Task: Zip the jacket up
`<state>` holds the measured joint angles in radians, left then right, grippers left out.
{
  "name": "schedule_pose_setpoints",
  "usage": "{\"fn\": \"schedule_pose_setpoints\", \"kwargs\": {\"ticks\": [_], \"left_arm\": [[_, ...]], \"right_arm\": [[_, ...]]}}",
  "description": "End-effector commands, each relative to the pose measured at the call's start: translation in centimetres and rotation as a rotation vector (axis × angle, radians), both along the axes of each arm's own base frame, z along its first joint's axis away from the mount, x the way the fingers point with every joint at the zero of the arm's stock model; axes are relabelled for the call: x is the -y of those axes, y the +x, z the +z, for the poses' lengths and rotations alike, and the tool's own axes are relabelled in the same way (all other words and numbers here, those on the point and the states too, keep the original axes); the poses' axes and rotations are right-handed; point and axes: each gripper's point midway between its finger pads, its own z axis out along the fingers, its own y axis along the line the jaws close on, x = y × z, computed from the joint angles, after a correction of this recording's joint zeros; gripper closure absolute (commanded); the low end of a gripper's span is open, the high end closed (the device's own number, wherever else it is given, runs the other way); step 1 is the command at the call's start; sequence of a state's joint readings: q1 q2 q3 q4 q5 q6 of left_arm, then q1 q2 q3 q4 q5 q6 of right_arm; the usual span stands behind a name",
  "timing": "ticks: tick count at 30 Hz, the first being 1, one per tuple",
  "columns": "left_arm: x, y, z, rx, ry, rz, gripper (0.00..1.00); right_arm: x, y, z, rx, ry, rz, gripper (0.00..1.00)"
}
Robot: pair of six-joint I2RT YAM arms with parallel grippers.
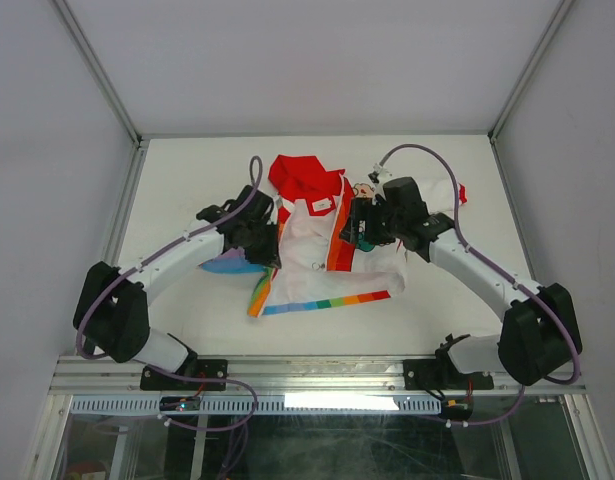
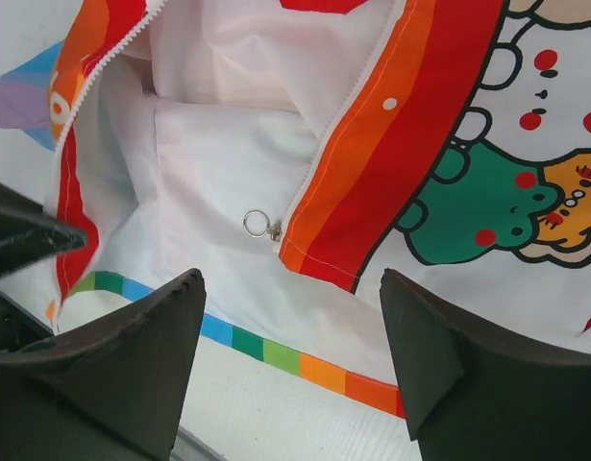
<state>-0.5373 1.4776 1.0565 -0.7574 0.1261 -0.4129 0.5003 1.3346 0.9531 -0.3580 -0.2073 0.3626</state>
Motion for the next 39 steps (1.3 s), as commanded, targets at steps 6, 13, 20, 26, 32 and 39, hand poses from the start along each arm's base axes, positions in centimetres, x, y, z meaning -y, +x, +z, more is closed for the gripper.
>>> {"fn": "schedule_pose_setpoints", "kwargs": {"ticks": [6, 13, 20, 26, 32, 39], "left_arm": [[12.1, -4.1, 3.4, -0.091, -0.349, -0.217, 0.83], [13.1, -3.4, 5.2, -0.044, -0.412, -0.227, 0.51], [10.3, -1.8, 6.0, 0.004, -0.438, -0.15, 0.4], [9.9, -1.3, 4.6, -0.022, -0.428, -0.143, 0.43], [7.7, 0.1, 1.4, -0.029, -0.363, -0.073, 0.44], [8.2, 1.5, -2.6, -0.055, -0.324, -0.065, 0.52]], "right_arm": [[-0.6, 0.3, -0.4, 0.016, -0.03, 0.018, 0.29], [-1.6, 0.4, -3.3, -0.033, -0.116, 0.024, 0.32], [-2.6, 0.6, -6.6, -0.076, -0.245, 0.015, 0.3], [-2.4, 0.8, -9.9, -0.121, -0.365, -0.024, 0.27], [-1.5, 0.7, -11.5, -0.142, -0.456, -0.044, 0.32], [-2.1, 0.3, -8.6, -0.095, -0.409, 0.016, 0.78]]}}
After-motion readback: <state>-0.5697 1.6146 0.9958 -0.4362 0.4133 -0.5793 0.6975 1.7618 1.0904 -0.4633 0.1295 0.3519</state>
